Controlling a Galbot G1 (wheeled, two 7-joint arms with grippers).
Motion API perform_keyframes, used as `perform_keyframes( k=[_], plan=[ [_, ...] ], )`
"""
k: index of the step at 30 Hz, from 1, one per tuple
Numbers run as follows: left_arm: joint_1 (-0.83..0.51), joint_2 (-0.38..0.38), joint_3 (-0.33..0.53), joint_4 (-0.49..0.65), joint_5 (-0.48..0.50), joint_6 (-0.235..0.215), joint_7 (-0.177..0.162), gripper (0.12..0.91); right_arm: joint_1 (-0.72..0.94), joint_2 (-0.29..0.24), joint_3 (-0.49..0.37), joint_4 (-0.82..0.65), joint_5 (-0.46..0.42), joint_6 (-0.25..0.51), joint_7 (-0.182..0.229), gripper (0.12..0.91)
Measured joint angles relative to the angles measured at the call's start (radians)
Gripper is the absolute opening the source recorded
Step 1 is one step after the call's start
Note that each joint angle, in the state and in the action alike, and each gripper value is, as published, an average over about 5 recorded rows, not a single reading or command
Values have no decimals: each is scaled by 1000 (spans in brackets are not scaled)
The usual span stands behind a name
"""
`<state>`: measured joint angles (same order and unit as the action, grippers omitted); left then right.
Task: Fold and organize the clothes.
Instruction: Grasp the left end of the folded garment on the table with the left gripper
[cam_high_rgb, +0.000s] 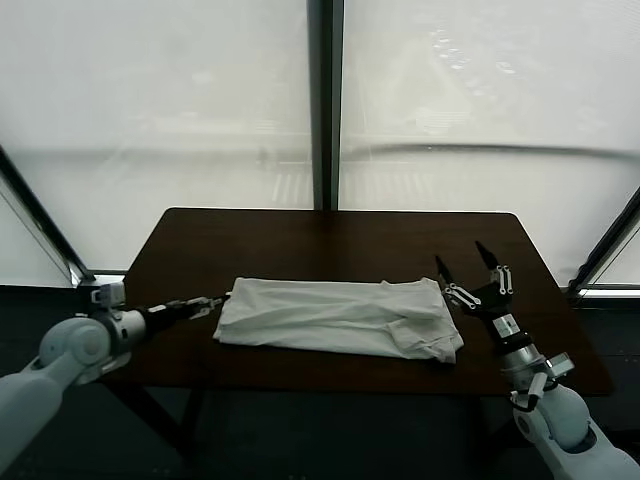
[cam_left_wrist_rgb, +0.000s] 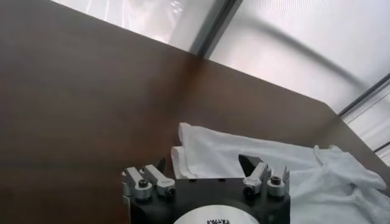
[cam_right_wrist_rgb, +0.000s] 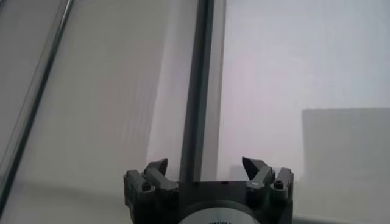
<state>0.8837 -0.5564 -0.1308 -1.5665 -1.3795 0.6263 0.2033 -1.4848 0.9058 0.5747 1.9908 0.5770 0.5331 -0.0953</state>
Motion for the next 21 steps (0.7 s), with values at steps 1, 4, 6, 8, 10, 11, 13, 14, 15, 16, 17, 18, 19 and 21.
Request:
perform_keyframes(
  k=[1,4,6,8,10,11,13,14,15,16,17,18,19,21],
  plan=[
    [-7,-4,4,11,8,1,6,907,-10,2,7,7,0,1,-1,907],
    [-28,-21,16,44,25,1,14,907,-40,7,26,23,-1,3,-2,907],
    [-41,-35,23,62,32,1,16,907,-58,7,38,31,-1,4,-2,907],
    [-51,-48,31,74,38,2,16,907,-71,7,49,37,0,4,-2,907],
    [-56,-59,39,79,40,5,16,907,-78,7,55,40,0,4,-1,907],
    [-57,-63,42,78,40,8,16,907,-79,7,57,41,0,4,-1,907],
    [-56,-70,47,74,37,14,16,907,-80,7,58,42,0,3,0,907],
    [-55,-72,49,71,35,17,16,907,-79,7,58,42,0,3,1,907],
    [-54,-74,50,68,33,20,16,907,-78,7,57,42,0,2,1,907],
    [-53,-76,52,63,32,23,15,907,-77,7,56,42,0,2,1,907],
    [-53,-78,54,58,32,26,14,907,-77,8,56,43,0,1,2,907],
    [-53,-80,56,53,32,30,13,907,-77,8,55,45,0,1,2,907],
    [-53,-82,58,48,33,33,12,907,-77,8,56,46,0,0,2,907],
    [-53,-86,62,41,35,38,10,907,-80,8,56,51,0,-1,2,907]
  ],
)
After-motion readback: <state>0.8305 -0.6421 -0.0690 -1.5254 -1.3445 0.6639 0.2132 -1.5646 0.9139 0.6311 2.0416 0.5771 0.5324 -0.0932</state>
